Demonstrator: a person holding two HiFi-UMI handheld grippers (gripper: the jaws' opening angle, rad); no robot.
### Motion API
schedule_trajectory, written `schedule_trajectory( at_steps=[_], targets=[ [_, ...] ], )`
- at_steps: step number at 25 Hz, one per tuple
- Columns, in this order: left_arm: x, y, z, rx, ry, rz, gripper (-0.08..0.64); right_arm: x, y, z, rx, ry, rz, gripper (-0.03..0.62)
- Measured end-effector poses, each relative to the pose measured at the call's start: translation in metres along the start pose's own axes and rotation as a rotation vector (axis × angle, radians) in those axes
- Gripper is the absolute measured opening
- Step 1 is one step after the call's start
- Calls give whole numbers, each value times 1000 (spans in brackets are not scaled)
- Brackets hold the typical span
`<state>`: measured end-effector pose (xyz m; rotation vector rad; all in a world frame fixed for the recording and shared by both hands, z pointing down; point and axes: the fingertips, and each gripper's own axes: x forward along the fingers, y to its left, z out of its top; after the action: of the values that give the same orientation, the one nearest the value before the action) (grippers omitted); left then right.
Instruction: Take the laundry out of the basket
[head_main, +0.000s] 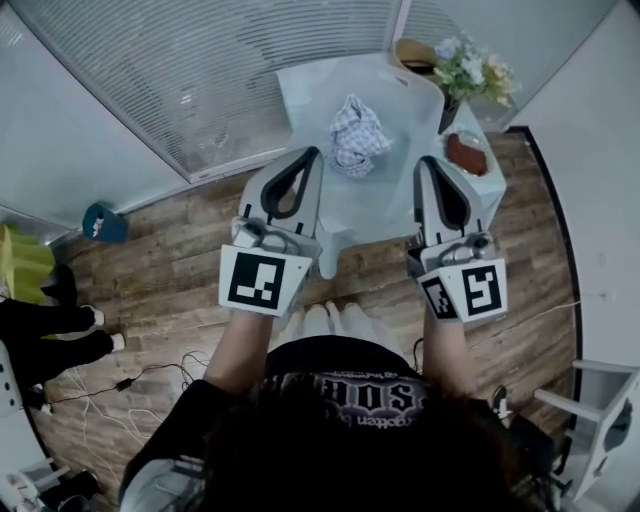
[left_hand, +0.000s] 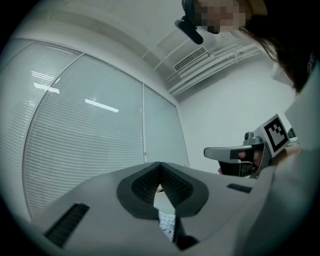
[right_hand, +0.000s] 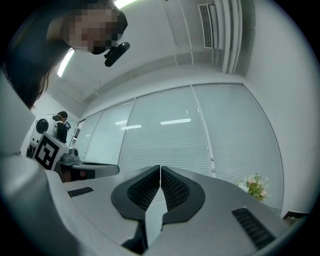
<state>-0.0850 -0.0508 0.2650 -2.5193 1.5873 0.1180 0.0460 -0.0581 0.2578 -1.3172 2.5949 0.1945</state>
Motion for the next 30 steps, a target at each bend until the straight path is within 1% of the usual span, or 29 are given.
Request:
schedule_trajectory(
  at_steps=[4,10,15,21,26,30],
  targets=[
    [16,3,0,-6,-6,-20,-3,11,-6,0,-6,-1,0,29],
    [53,0,-2,-5,-17,-33,-3,29,-22,-1,-7,-7,32,29],
    [83,0,-2,6,-23,-21,-3,41,-43,-4,-6,-14,54,29],
    [116,0,-11,22,-19,-8,-3,52,-74,-15,19,-11,63,29],
    [130,-4,-18,29,-12,-4,-3,60,-87,-19,25,-10,81,29],
    [135,0,-25,31,1,-17,-3,67,-90,-22,31,-11,85,29]
  ],
)
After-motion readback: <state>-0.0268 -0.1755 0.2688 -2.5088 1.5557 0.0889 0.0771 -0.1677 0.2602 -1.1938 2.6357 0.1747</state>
